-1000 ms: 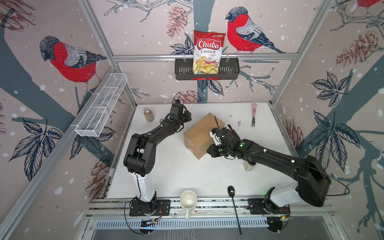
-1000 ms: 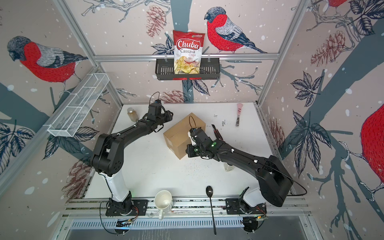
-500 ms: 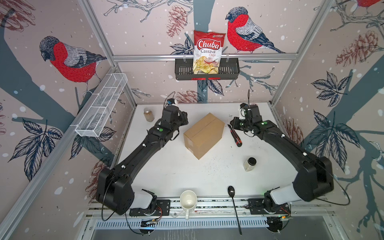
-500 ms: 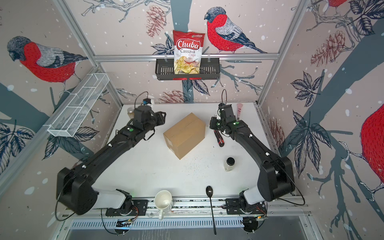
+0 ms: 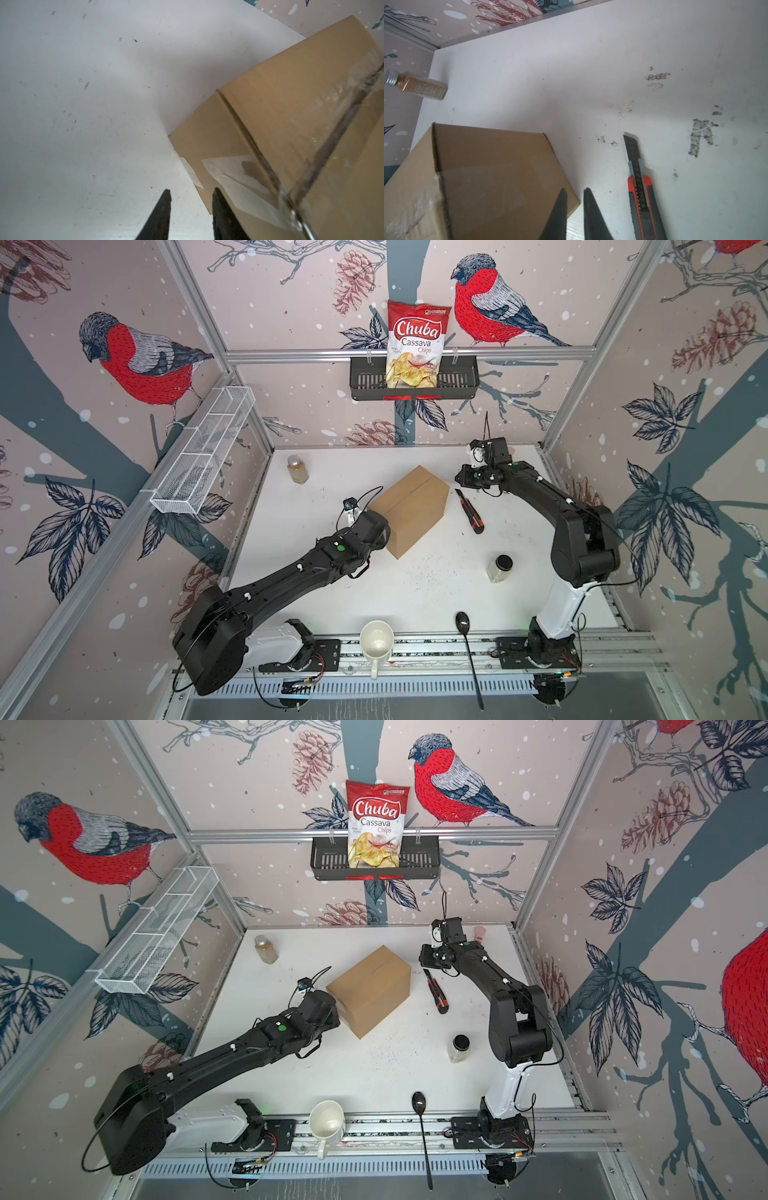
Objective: Unpack the express box
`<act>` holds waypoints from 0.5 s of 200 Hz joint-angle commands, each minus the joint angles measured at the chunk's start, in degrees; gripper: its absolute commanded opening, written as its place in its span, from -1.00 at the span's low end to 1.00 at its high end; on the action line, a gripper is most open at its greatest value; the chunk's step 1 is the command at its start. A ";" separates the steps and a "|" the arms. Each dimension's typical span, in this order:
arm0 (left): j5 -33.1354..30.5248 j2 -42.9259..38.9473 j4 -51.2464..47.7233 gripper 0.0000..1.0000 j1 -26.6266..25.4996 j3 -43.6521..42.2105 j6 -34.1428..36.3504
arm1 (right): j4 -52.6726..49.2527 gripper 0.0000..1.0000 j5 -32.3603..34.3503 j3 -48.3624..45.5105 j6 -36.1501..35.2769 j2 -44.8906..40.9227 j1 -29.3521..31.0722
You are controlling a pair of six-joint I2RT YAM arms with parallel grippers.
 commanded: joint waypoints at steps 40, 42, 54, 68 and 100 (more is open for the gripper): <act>-6.51 6.47 5.82 -0.31 0.16 1.89 -3.02 | 1.21 -0.80 -5.36 -5.12 -2.09 -3.14 1.70; -6.62 6.65 6.06 -0.31 0.26 1.99 -2.89 | 1.29 -0.80 -5.41 -5.41 -2.09 -3.38 1.80; -6.64 7.80 7.50 -0.31 0.84 2.29 -1.94 | 1.94 -0.80 -5.64 -7.38 -1.77 -4.93 2.26; -6.74 9.01 8.58 -0.31 1.55 2.78 -1.29 | 2.50 -0.80 -5.73 -9.69 -1.43 -6.90 2.87; -7.33 10.83 8.72 -0.31 3.28 3.81 -0.64 | 4.45 -0.79 -6.34 -14.52 -0.45 -11.34 5.13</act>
